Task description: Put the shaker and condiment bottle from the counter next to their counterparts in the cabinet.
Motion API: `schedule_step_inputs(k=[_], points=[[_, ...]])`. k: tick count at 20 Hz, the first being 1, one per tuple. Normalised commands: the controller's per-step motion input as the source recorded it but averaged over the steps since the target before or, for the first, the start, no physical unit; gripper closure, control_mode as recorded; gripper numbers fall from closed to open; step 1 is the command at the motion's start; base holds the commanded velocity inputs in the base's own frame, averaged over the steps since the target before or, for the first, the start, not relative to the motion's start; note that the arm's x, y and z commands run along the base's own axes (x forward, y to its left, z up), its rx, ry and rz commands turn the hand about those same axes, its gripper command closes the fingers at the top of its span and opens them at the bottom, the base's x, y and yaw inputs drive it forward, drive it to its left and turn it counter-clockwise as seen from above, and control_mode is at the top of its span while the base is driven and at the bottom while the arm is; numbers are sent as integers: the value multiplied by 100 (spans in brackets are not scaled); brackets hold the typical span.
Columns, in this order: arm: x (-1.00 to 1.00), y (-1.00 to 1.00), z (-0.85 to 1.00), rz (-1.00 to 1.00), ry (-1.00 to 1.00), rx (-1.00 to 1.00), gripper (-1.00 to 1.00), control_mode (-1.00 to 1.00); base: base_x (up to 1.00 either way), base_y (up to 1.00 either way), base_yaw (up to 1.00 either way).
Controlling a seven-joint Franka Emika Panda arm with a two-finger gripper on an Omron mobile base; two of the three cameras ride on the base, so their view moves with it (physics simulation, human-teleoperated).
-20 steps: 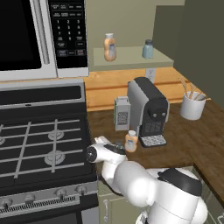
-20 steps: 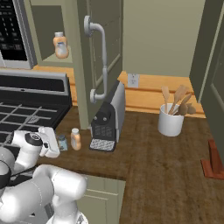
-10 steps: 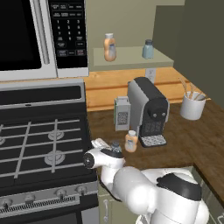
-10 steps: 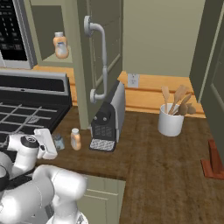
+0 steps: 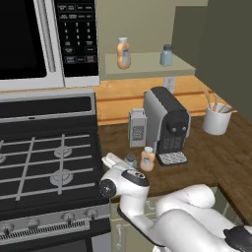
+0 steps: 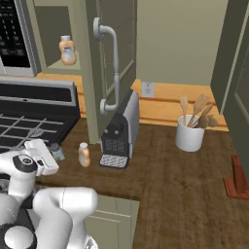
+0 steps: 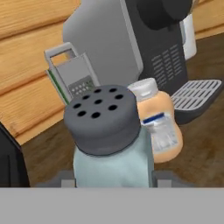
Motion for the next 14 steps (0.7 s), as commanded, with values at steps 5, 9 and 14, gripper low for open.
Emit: schedule_step_inputs(k=[5, 9, 14], points=[[-33, -1, 100, 0, 13, 0, 100, -100, 0, 0, 0], [-36, 0, 100, -2, 30, 0, 100, -100, 0, 0, 0], [-30, 0, 66, 0, 27, -3, 100, -100, 0, 0, 0]])
